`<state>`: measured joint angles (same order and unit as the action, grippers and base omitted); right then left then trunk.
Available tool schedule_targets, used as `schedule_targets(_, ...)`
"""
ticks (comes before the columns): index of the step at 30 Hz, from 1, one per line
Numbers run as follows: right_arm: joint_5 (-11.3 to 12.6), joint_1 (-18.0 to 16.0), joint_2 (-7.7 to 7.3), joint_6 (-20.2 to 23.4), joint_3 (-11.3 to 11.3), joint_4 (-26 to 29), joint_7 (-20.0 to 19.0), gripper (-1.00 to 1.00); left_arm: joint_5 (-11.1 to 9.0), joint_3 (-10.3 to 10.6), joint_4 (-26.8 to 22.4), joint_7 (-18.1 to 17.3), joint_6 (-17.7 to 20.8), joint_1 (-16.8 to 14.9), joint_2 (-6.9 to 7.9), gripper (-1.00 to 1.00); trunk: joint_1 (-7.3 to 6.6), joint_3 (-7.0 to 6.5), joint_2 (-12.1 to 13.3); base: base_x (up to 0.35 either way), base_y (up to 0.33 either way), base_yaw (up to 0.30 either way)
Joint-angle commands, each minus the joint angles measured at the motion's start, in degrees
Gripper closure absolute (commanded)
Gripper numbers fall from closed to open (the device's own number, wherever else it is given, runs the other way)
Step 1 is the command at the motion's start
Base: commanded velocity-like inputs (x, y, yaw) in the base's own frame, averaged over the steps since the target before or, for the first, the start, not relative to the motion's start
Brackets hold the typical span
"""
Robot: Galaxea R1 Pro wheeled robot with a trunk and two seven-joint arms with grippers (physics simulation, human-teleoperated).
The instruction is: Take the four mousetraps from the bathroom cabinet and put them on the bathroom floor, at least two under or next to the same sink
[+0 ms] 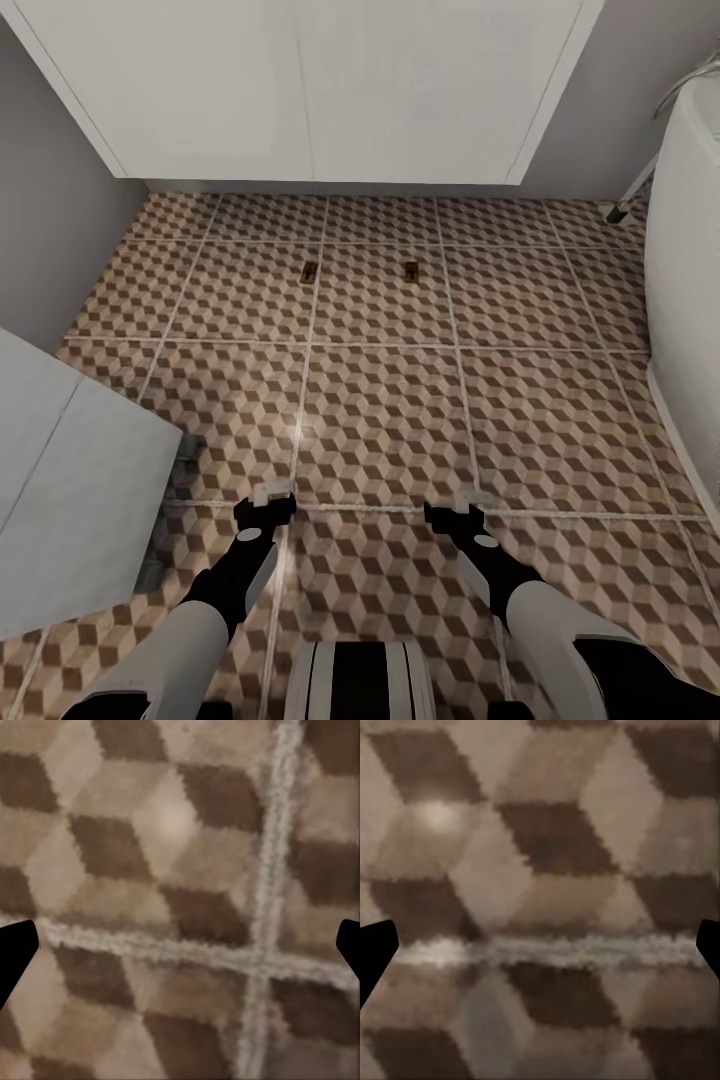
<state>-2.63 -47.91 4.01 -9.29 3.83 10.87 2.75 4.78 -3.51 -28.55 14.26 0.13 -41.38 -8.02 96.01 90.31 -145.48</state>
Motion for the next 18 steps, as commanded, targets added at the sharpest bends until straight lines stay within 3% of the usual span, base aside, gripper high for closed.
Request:
schedule_targets(1,-0.3,0.0,0.04,-0.2,0.4,-0.1,0.1,-1.0,0.5,-0.4,0.0,0.0,0.0,0.0,-0.07,-1.0,-0.03,-0.2,0.0,0.0,0.0,0.0)
schedule_targets(18,-0.4,0.0,-0.01,-0.2,0.3,0.2,0.1,-1.0,0.5,-0.4,0.0,0.0,-0.1,0.0,-0.07,-1.0,-0.47,-3.97,0.2,0.0,0.0,0.0)
